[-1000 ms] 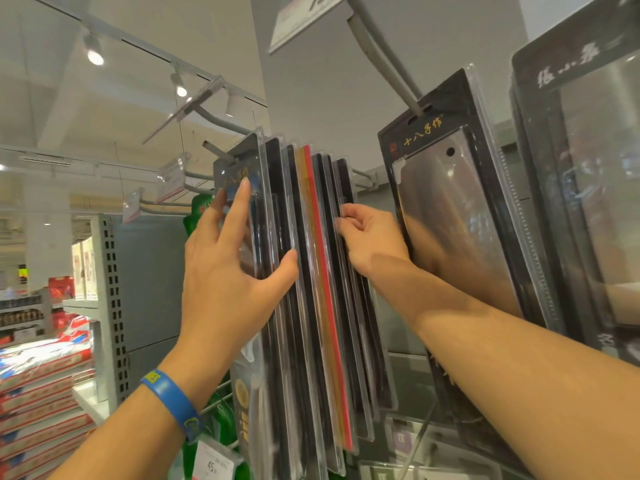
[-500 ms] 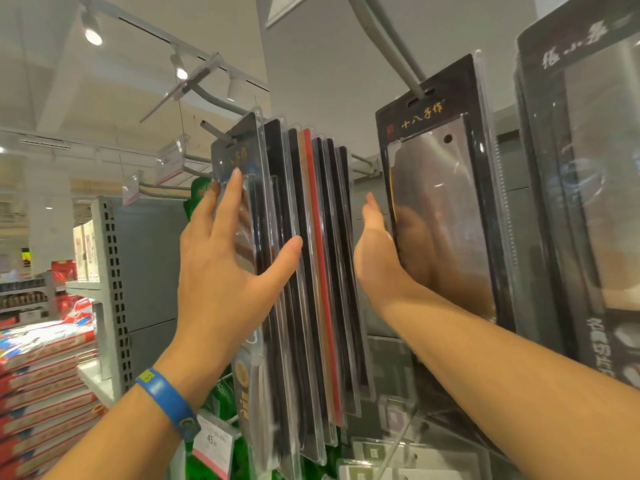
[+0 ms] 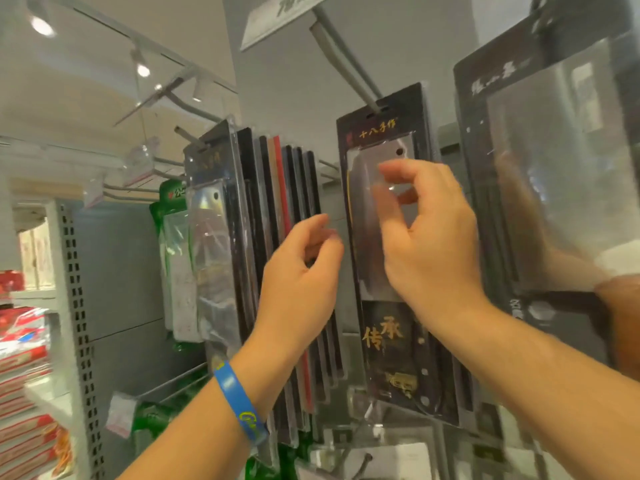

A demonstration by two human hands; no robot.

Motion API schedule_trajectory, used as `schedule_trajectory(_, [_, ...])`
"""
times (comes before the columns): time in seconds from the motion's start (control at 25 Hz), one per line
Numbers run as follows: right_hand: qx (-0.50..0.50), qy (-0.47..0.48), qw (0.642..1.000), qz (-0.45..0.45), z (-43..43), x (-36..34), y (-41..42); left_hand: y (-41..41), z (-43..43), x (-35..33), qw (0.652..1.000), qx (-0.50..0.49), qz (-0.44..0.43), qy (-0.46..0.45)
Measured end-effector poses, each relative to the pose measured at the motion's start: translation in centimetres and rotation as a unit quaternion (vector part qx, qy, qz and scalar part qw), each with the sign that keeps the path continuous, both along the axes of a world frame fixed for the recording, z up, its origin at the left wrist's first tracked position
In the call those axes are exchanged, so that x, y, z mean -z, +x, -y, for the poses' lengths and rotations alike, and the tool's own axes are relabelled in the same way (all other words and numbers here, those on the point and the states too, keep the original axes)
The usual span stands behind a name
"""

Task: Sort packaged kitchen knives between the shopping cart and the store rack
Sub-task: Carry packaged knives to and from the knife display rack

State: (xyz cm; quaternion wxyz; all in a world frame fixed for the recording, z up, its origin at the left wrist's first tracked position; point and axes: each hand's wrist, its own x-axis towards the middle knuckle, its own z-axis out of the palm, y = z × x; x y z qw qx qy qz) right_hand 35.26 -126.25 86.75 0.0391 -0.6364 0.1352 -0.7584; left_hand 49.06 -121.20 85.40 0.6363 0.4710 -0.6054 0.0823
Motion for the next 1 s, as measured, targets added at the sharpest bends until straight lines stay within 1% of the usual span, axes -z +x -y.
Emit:
schedule_trajectory(0.08, [0.082,0.013,0.996,-0.014,1.0,0.8,-2.4,-0.5,1.7,0.5,0.999,0.010,-0.025,0.029])
schedule_trajectory(0.12, [0.096,0.035,0.994,-0.022,1.5,1.5,-3.1,-0.8,2.4,1.0,0.998,0.010,-0.038,0.045])
schedule_trajectory(0.28, [0.090,0.141,0.982,-0.084,2.5,3.6,-3.7,-3.4,4.8,1.9,0.988,0.056,-0.119,0.087])
schedule_trajectory(0.32, [0.072,0.165,0.979,-0.091,2.9,3.6,-3.9,-3.9,5.3,1.8,0.985,0.066,-0.138,0.084])
schedule_trajectory(0.4, [-0.006,0.232,0.970,-0.077,3.2,3.4,-4.3,-4.6,6.0,1.6,0.981,0.070,-0.162,0.083])
schedule_trajectory(0.48, [-0.067,0.271,0.958,-0.060,3.2,3.4,-4.3,-4.7,6.3,1.5,0.981,0.067,-0.164,0.085])
schedule_trajectory(0.6, [-0.079,0.269,0.956,-0.088,2.7,3.6,-3.3,-4.5,5.9,1.5,0.983,0.059,-0.150,0.089])
schedule_trajectory(0.76, [-0.098,0.246,0.960,-0.094,1.1,3.6,-2.8,-4.5,3.9,1.3,0.987,0.048,-0.140,0.067])
schedule_trajectory(0.88, [-0.128,0.215,0.964,-0.085,-0.7,4.4,-3.0,-4.8,1.4,1.4,0.989,0.033,-0.135,0.044])
schedule_trajectory(1.0, [-0.158,0.176,0.967,-0.093,-2.9,4.7,-3.4,-5.3,-1.2,1.6,0.988,0.013,-0.147,0.048])
